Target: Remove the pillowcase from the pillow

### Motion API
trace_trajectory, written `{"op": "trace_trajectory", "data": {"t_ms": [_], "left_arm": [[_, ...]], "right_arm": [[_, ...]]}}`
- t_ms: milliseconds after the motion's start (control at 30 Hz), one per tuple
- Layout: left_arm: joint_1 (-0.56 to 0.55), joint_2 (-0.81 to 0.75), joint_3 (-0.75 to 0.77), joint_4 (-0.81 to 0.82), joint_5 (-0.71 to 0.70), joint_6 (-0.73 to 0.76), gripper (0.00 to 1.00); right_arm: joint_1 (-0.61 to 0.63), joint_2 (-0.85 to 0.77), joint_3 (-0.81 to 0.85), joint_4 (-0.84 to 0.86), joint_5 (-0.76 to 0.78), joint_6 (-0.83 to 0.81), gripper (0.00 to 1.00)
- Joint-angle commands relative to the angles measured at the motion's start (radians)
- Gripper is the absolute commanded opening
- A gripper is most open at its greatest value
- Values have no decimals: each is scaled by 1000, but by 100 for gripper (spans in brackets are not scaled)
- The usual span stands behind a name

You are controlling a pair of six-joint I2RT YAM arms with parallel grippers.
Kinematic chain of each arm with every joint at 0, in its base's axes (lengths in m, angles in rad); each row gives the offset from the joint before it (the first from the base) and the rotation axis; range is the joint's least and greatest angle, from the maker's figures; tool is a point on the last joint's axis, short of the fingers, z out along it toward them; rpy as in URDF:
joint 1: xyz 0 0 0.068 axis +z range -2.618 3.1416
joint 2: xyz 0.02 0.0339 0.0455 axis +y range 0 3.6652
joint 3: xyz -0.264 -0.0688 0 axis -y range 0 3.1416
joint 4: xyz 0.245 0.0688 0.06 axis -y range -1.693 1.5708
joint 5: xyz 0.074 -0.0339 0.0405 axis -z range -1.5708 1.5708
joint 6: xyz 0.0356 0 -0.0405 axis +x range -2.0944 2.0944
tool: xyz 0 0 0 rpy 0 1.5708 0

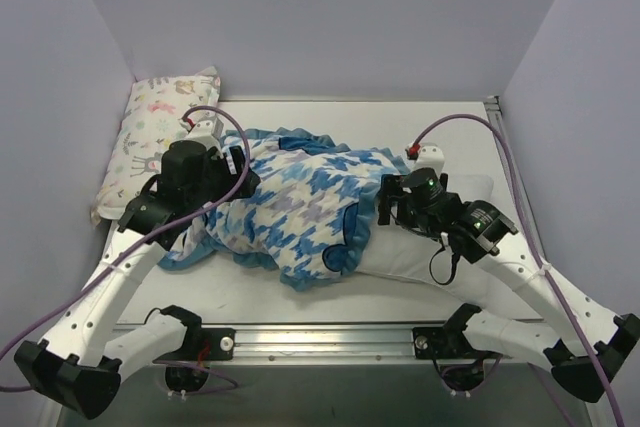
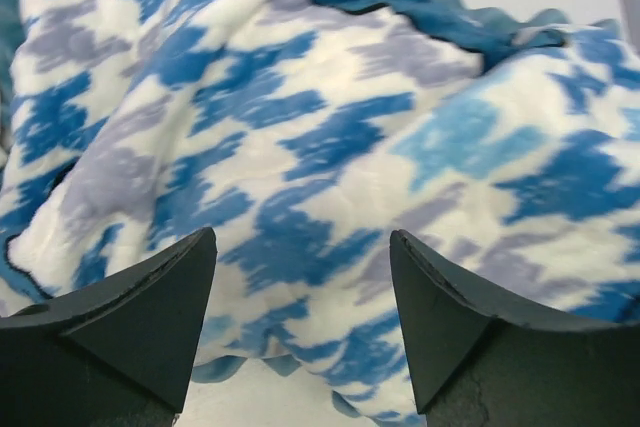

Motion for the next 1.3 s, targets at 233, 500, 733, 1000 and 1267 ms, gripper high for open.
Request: {"op": "trace_trajectory", "data": {"t_ms": [233,500,733,1000,1267], "left_arm": [[-157,-96,80,85,23,-13,78],[-171,-226,47,91,61,-36,78],[-254,-179,8,220,98,-4,83],[-686,146,177,332,-402,136,86],[-801,462,427,295,-672,286,88]], "right_arm": [[8,380,486,95,-208,-74,74],[46,985,1266,-72,-468,-76,1],[37,765,1030,-45,-103,-96,62],[-107,305,576,-22,62,-77,83],[-196,-13,298,-20,59,-65,89]]}}
